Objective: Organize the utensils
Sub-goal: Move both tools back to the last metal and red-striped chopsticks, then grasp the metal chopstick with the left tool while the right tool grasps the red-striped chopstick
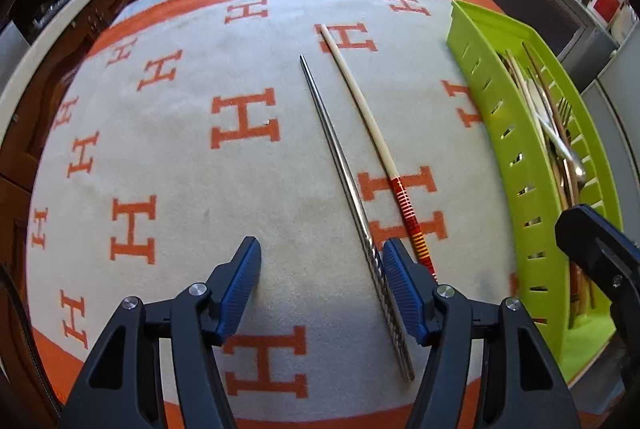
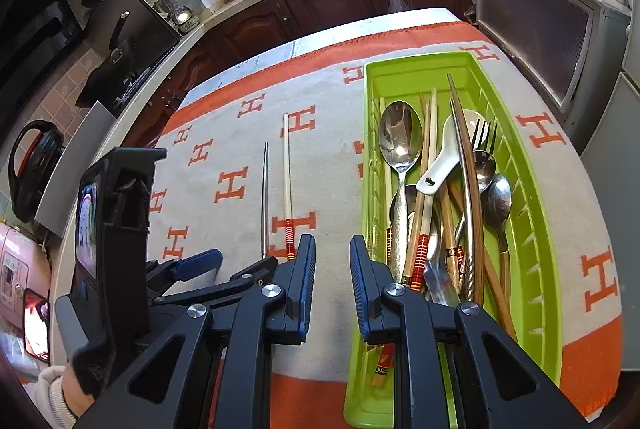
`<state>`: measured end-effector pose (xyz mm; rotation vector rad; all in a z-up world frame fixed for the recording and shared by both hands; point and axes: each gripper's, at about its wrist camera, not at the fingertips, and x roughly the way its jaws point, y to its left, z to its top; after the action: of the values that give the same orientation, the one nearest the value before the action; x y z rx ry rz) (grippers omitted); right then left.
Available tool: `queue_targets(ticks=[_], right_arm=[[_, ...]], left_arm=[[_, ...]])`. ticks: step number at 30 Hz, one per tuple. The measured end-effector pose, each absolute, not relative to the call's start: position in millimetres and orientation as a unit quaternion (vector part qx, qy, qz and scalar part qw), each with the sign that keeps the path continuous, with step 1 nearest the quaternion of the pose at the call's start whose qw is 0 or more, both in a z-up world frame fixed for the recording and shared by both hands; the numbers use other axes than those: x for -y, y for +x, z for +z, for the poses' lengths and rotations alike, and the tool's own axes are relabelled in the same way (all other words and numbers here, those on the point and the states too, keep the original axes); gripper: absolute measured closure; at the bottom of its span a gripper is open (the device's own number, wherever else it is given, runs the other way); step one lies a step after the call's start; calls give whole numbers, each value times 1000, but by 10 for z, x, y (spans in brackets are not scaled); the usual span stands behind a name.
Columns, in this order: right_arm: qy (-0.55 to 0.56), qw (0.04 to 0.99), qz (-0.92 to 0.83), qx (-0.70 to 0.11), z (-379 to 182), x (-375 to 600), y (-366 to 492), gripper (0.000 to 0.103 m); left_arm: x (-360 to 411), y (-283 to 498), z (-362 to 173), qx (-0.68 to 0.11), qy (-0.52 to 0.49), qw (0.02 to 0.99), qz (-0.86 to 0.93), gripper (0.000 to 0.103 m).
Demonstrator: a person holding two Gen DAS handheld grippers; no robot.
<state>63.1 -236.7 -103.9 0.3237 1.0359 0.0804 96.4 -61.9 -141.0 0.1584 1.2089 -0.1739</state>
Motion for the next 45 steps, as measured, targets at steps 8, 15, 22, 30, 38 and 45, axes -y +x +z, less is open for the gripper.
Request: queue_targets(ticks=[8,15,22,30,38,45], right_arm=[[144,852,51,-501,-1097,2268,711,85],[130,847,70,-510,-1107,2097,832,85],[121,829,86,-540,-1296,1821,1095,85],[99,808,62,-577,-1679,1631,1425,85],[40,820,47,-569,-1713,1449,1514,84],[32,833,41,-551,-1697,1472,1448,97]], left_arm=[[475,1006,-1364,-559,44,824,-87,99],[192,1029,-1337,-570,-25,815,-100,100],[-158,1053,-1213,-555,-62,825,-89,100],[-372,1076,-1145,-542,-74,832,-86,100],[-445,1143,-1235,-550,-84,827,-85,100],[-435,1138,-1257,-552,-82,825,-85,99]])
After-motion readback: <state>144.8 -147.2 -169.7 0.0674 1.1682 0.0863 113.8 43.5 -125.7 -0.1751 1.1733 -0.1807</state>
